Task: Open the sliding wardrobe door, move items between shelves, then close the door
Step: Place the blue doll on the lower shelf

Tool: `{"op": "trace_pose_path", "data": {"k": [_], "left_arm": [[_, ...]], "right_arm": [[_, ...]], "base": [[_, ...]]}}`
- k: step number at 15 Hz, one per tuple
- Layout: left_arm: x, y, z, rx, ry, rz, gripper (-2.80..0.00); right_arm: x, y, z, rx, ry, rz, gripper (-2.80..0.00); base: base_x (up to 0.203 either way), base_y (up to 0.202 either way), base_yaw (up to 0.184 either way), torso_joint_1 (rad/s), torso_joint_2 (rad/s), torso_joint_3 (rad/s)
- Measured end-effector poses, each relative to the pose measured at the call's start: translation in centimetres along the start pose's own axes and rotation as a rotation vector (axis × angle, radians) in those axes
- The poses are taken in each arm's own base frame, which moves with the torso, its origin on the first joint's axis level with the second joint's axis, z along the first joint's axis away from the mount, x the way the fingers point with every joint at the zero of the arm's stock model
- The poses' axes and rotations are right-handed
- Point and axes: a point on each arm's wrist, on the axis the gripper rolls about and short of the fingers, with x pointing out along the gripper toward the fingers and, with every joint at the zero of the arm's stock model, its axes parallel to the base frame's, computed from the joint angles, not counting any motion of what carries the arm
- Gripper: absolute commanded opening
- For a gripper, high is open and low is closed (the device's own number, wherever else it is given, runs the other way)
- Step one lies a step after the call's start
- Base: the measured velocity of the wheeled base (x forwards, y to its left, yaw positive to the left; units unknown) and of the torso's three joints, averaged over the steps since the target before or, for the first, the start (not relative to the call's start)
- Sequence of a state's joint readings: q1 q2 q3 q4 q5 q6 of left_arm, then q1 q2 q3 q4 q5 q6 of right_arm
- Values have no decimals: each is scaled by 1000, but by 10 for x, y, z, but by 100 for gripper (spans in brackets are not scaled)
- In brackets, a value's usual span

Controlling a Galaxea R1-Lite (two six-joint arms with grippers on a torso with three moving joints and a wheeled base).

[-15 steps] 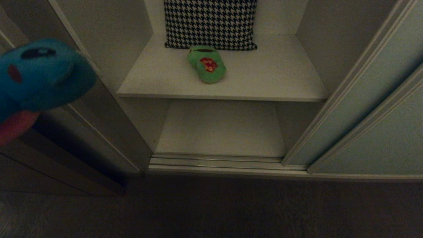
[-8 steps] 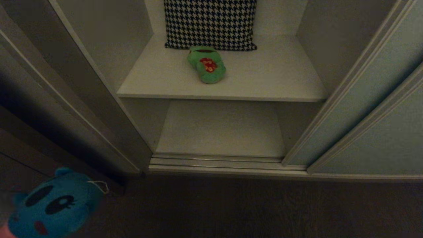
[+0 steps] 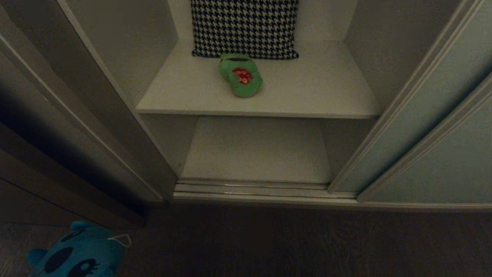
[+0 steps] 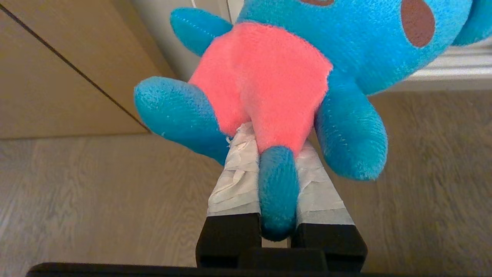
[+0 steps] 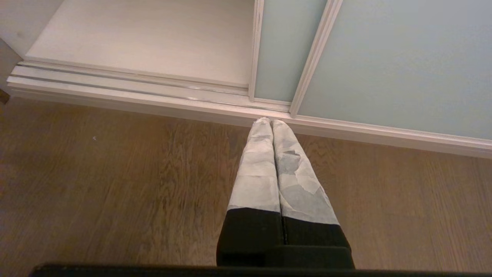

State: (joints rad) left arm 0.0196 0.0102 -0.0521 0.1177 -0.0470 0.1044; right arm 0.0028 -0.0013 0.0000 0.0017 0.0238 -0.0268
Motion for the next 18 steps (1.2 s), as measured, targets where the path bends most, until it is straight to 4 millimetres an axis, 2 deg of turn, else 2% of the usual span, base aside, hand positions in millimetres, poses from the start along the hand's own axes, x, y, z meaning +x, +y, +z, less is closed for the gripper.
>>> {"op": "trace_pose_path", "data": {"k": [13, 18], "left_arm": [[2, 0, -2, -14, -45, 6, -280], [1, 0, -2, -14, -35, 4, -280]], "right_arm": [[0, 0, 0, 0, 0, 0, -280], [0, 0, 0, 0, 0, 0, -280]], "base": [[0, 0, 0, 0, 0, 0], [0, 0, 0, 0, 3, -148]]}}
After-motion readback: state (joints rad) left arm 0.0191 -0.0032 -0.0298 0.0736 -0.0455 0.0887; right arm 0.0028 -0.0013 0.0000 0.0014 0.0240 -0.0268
